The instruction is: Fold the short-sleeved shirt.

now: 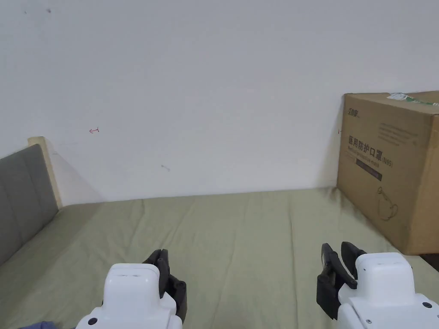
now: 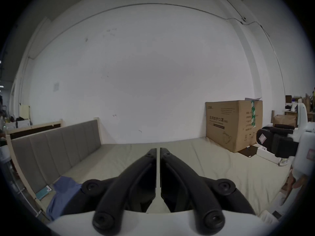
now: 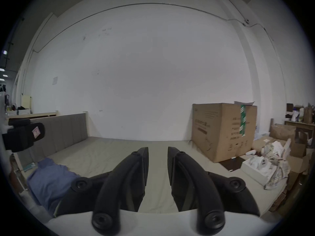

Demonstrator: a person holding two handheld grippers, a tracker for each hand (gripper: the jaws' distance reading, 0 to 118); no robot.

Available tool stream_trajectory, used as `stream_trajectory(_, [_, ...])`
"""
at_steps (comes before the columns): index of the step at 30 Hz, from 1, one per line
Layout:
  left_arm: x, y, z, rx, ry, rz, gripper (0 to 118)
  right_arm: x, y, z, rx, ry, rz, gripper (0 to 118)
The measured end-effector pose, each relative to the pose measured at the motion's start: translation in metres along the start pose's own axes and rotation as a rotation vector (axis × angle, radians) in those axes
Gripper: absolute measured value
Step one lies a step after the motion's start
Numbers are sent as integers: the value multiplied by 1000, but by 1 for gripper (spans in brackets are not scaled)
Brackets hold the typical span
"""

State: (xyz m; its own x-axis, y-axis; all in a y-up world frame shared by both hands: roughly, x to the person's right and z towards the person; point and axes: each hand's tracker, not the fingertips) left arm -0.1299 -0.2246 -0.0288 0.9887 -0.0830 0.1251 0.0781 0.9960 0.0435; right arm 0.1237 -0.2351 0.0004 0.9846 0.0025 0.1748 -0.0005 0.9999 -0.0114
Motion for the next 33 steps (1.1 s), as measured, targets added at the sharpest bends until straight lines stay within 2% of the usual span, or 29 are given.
stream_trajectory(1, [-1, -1, 0, -3, -21, 12, 0, 4, -2, -3, -4, 50, -18, 17])
stream_trajectory(2, [-1, -1, -2, -11, -27, 20, 0, 3, -3, -2, 6, 23, -13, 6])
stream_trajectory(4, [-3, -2, -4, -20, -44, 66, 0, -2, -2, -1, 20, -16, 18, 1])
stream_trajectory(13, [-12, -2, -10, -44, -52, 105, 0, -6, -1, -5, 0, 10, 49, 0])
stream_trajectory(18, [-24, 2, -7, -54, -30, 115, 0, -19, 10, -4, 14, 63, 18, 0])
stream_trajectory(21, [-41, 5, 3, -53, 21, 107, 0, -38, 16, -5, 33, 147, 29, 0])
stream_trajectory(23, [-59, 7, 11, -53, 101, 62, 0, -57, 17, -11, 30, 209, 24, 0])
stream_trajectory(27, [-100, 8, 36, -60, 234, 67, 0, -100, 17, -19, -5, 374, -20, 0])
stream_trajectory(33, [-153, 5, 79, -104, 467, 11, 0, -160, 3, -28, -47, 571, -4, 0])
